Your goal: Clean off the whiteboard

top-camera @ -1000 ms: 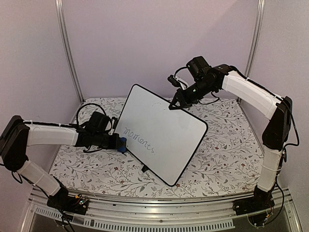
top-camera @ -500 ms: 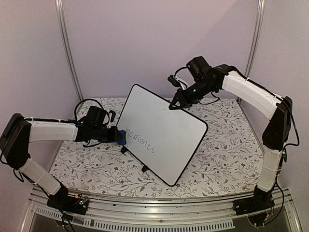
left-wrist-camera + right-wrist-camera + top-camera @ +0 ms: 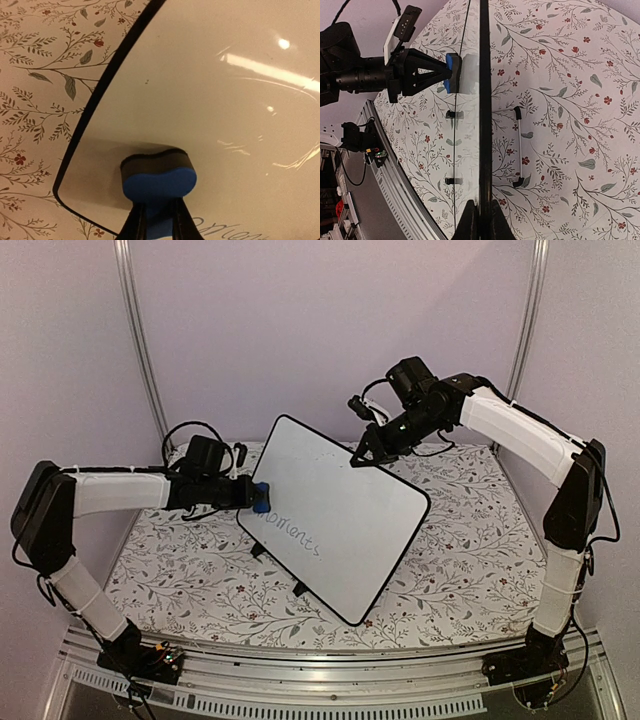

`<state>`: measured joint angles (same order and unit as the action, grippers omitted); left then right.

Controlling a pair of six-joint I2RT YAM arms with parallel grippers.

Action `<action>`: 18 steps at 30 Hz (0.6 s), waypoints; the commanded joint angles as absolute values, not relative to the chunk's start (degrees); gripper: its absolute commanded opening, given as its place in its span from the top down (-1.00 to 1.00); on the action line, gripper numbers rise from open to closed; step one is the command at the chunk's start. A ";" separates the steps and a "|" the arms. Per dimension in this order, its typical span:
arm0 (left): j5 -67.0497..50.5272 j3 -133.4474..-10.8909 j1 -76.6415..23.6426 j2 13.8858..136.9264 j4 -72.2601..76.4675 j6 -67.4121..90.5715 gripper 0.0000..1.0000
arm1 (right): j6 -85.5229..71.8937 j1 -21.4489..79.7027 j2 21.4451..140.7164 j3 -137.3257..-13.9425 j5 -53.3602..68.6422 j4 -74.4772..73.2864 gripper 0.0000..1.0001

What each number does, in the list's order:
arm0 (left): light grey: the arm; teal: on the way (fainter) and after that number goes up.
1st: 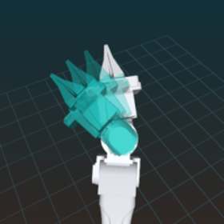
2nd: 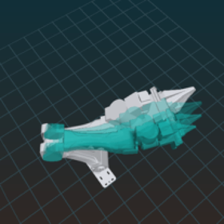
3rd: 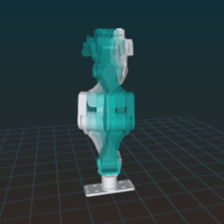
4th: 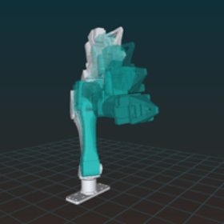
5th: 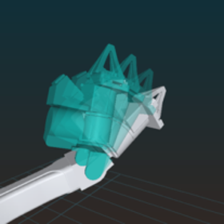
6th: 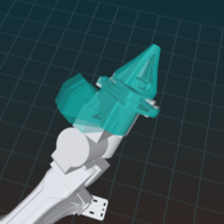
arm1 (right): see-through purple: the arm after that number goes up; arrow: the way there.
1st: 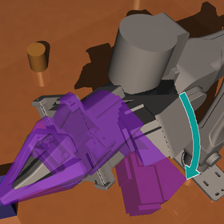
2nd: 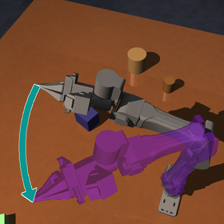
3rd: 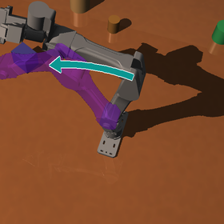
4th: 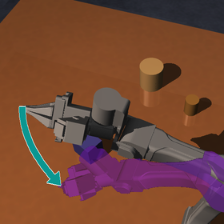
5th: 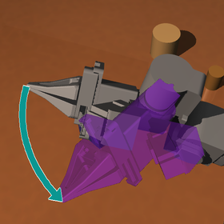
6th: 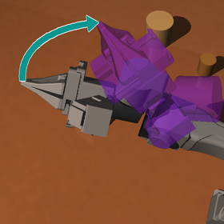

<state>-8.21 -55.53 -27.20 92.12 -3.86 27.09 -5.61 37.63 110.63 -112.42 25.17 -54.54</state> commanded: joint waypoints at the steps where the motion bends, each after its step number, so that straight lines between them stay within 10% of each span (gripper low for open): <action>1: -10.45 -52.82 -26.47 93.04 -3.82 27.98 1.00 | -1.14 39.59 110.21 -110.61 22.92 -58.03 1.00; 18: -14.49 -48.08 -26.10 93.26 1.15 30.36 1.00 | -1.20 39.55 110.57 -110.69 22.96 -58.08 1.00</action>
